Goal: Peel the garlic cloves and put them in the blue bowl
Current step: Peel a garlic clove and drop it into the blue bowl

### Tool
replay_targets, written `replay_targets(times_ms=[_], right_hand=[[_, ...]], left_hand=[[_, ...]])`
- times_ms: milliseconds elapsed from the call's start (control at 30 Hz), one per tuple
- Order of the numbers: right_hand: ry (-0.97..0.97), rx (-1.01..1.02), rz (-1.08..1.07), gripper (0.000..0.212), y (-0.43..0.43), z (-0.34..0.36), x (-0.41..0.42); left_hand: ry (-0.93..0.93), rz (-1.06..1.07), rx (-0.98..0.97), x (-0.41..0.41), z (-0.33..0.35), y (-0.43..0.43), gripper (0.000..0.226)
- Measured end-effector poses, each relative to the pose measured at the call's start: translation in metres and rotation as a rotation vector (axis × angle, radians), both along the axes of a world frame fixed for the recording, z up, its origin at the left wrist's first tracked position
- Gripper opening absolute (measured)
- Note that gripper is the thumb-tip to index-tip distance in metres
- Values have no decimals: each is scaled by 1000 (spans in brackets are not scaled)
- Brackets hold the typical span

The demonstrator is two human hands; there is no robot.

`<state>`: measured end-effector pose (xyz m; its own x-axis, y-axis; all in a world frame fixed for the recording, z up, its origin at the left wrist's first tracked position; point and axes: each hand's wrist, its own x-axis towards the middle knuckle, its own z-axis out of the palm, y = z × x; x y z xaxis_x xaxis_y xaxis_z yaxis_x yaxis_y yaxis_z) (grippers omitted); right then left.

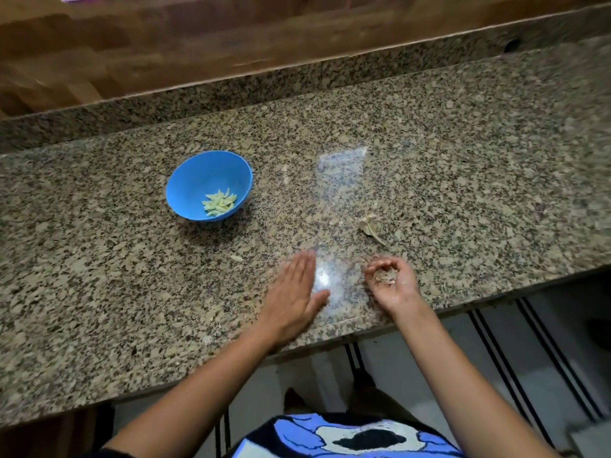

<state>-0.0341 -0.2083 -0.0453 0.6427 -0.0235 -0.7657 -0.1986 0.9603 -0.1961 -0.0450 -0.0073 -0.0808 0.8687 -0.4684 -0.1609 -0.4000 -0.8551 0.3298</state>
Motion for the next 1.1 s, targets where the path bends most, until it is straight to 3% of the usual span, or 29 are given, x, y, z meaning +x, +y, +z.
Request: replay_targets(times_ms=[233, 400, 500, 600, 700, 767, 833, 867, 900, 933, 1000, 1067, 1100], right_hand=[[12, -164, -5, 44, -19, 0, -2], [78, -178, -12, 37, -4, 0, 2], [51, -149, 88, 33, 30, 3, 9], [53, -145, 200, 43, 66, 2, 13], [63, -166, 289, 28, 94, 2, 12], [79, -233, 369, 30, 106, 4, 12], [55, -273, 463, 34, 116, 10, 10], [26, -282, 500, 35, 121, 13, 9], [-5, -299, 555, 34, 128, 17, 8], [-34, -304, 611, 34, 136, 19, 7], [-91, -270, 752, 33, 157, 17, 1], [-120, -203, 925, 32, 187, 15, -12], [-129, -169, 1004, 32, 203, 14, -20]], left_hand=[[34, -425, -34, 39, 2, -79, 65], [-25, -593, -98, 26, 9, -8, 48], [-92, -534, -146, 13, 12, 54, 40], [-260, -443, -146, -3, 9, 88, 32], [-351, -326, -113, -21, 9, 98, 19], [-336, -183, -85, -30, 9, 97, 4], [-239, 130, -100, -37, 22, 91, 7], [-119, 383, -186, -38, 32, 87, 7], [56, 720, -391, -39, 41, 87, 9], [281, 1027, -684, -37, 45, 90, 9], [576, 1356, -1390, -44, 55, 107, 13], [529, 1540, -1875, -70, 58, 126, 34], [473, 1605, -2010, -88, 58, 133, 43]])
